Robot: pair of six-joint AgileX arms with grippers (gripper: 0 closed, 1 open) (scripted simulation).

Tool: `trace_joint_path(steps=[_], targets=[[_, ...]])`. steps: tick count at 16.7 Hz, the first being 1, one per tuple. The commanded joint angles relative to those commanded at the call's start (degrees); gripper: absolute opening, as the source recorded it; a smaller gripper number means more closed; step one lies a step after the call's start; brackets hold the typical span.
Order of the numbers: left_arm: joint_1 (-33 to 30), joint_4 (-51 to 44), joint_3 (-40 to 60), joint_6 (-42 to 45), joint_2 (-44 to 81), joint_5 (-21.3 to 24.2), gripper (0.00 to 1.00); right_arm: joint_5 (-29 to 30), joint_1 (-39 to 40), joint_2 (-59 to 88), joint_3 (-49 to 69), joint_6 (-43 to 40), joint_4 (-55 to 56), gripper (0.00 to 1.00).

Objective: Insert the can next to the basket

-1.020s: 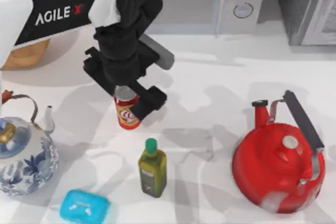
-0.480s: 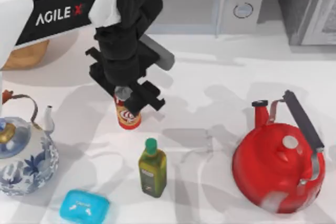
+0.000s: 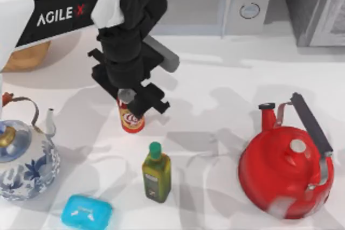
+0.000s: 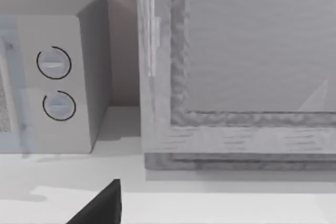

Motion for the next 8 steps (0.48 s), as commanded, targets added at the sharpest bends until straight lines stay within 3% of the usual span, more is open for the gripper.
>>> trace_joint_path(steps=[4, 8], targets=[[1.98, -0.31, -0.13, 0.21, -1.82, -0.20, 0.00, 0.00, 0.00, 0.00, 0.00, 0.00, 0.00, 1.00], [11.89, -2.10, -1.44, 0.69, -8.07, -1.43, 0.00, 0.00, 0.00, 0.00, 0.00, 0.00, 0.00, 1.00]])
